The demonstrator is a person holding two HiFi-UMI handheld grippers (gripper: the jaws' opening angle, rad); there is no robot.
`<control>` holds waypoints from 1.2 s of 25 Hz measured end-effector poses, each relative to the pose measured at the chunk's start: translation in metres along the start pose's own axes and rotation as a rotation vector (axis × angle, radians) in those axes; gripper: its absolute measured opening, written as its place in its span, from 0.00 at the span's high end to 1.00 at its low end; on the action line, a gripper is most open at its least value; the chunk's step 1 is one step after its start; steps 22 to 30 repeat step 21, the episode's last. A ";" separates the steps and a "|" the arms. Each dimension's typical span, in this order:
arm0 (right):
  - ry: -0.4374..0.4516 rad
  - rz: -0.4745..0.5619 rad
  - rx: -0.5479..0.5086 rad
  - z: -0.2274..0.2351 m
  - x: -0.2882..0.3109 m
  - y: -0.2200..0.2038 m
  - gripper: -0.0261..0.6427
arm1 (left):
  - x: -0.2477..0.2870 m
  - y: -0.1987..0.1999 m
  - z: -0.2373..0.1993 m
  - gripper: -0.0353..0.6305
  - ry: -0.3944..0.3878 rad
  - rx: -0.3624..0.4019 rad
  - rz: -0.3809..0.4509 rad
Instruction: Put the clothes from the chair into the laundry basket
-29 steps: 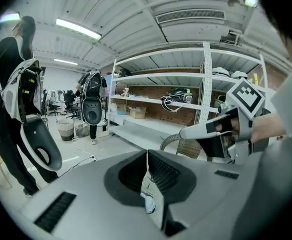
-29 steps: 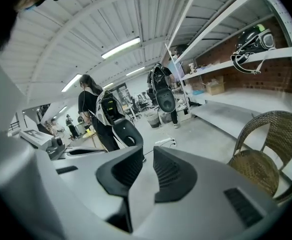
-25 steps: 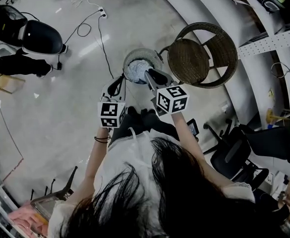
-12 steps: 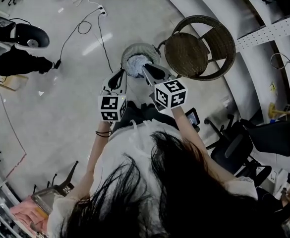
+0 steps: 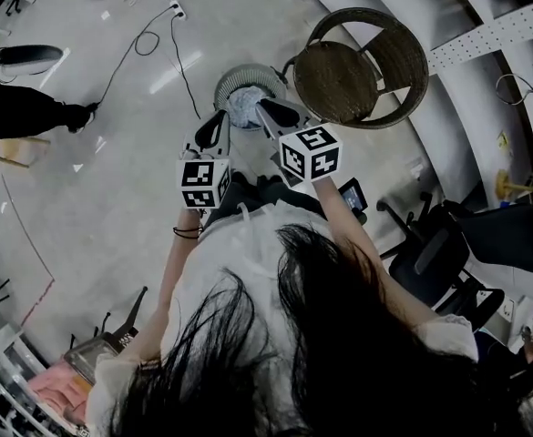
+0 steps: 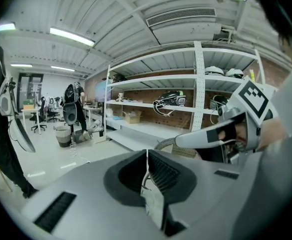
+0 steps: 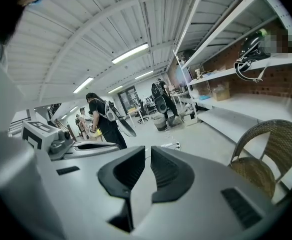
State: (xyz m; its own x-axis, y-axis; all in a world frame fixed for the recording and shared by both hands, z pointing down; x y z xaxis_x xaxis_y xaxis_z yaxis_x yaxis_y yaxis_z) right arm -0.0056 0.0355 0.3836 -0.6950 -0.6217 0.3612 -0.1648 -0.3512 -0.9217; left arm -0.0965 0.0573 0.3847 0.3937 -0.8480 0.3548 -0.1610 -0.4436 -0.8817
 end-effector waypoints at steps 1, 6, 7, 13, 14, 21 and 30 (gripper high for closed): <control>0.001 -0.001 -0.001 0.000 -0.001 -0.001 0.89 | 0.000 0.000 0.001 0.92 0.001 0.000 -0.001; 0.004 -0.009 -0.022 -0.003 -0.002 -0.003 0.89 | -0.001 0.000 0.002 0.92 0.008 0.005 -0.002; 0.003 -0.010 -0.023 -0.002 -0.003 -0.004 0.89 | -0.001 0.000 0.002 0.92 0.009 0.006 -0.003; -0.001 -0.021 -0.031 -0.003 -0.002 -0.007 0.89 | -0.002 -0.003 0.000 0.92 0.016 0.004 -0.006; 0.000 -0.024 -0.033 -0.003 -0.002 -0.008 0.89 | -0.002 -0.003 0.001 0.92 0.017 0.003 -0.007; -0.001 -0.033 -0.073 -0.007 0.004 -0.009 0.89 | -0.003 -0.002 -0.006 0.92 0.024 0.003 0.002; -0.001 -0.033 -0.073 -0.007 0.004 -0.009 0.89 | -0.003 -0.002 -0.006 0.92 0.024 0.003 0.002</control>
Point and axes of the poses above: the fingertips, and each gripper's own axes: x forward along the fingers, z to its right, y out of its top, the point moved 1 cm from there along -x, backward along the fingers, and after that the axes turned 14 degrees about -x, right-handed, at the moved point
